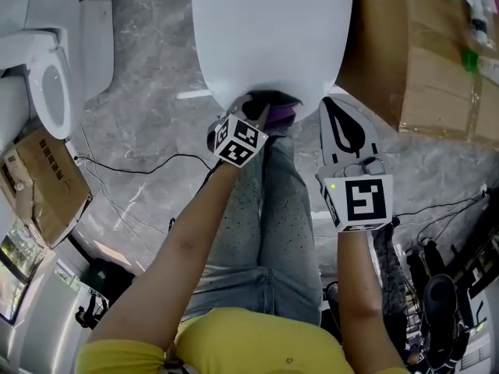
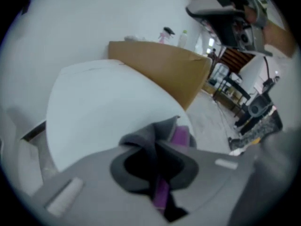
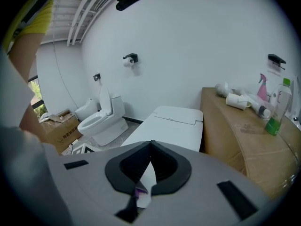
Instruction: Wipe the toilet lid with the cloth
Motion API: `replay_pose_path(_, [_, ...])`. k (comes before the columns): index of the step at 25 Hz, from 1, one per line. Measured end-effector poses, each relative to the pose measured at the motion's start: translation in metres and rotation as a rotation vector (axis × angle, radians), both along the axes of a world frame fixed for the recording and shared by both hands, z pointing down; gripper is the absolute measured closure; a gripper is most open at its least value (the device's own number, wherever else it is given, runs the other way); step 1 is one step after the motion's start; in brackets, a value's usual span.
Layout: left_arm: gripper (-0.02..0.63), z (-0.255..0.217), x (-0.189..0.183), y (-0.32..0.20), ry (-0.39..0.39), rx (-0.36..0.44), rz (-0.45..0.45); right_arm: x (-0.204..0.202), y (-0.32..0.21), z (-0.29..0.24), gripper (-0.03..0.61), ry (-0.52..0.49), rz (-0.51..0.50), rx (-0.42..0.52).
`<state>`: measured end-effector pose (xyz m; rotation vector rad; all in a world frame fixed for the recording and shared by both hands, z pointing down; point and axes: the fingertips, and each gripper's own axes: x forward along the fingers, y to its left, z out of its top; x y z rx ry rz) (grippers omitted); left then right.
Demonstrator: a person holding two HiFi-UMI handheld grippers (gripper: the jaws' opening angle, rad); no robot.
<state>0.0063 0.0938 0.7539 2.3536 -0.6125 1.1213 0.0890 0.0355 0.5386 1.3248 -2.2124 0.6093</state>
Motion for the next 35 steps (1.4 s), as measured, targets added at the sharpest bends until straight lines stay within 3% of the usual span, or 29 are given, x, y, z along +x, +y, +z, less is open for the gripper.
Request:
replay_pose_path(3, [0.592, 0.002, -0.057, -0.007, -0.048, -0.022, -0.115, -0.008, -0.003, -0.003, 0.563, -0.007, -0.02, 0.008])
replay_pose_path(6, [0.592, 0.003, -0.094, -0.018, -0.105, -0.025, -0.177, -0.008, -0.005, -0.003, 0.563, -0.007, -0.03, 0.009])
replay_pose_path(9, [0.592, 0.004, -0.114, -0.03, -0.149, -0.035, -0.221, -0.007, -0.008, -0.003, 0.563, 0.002, -0.036, 0.004])
replay_pose_path(16, [0.594, 0.002, -0.13, -0.047, -0.236, -0.202, -0.394, -0.005, -0.01, 0.003, 0.563, 0.033, -0.059, -0.041])
replay_pose_path(19, [0.594, -0.012, -0.125, -0.057, -0.244, -0.204, -0.368, -0.007, -0.013, -0.004, 0.563, 0.047, -0.074, -0.048])
replay_pose_path(24, [0.594, -0.047, -0.106, -0.073, -0.213, -0.142, -0.284, -0.01, -0.02, -0.016, 0.563, 0.06, -0.084, -0.056])
replay_pose_path(35, [0.594, -0.118, -0.092, -0.08, -0.146, -0.064, -0.32, -0.018, -0.024, -0.051, 0.563, 0.067, -0.067, -0.059])
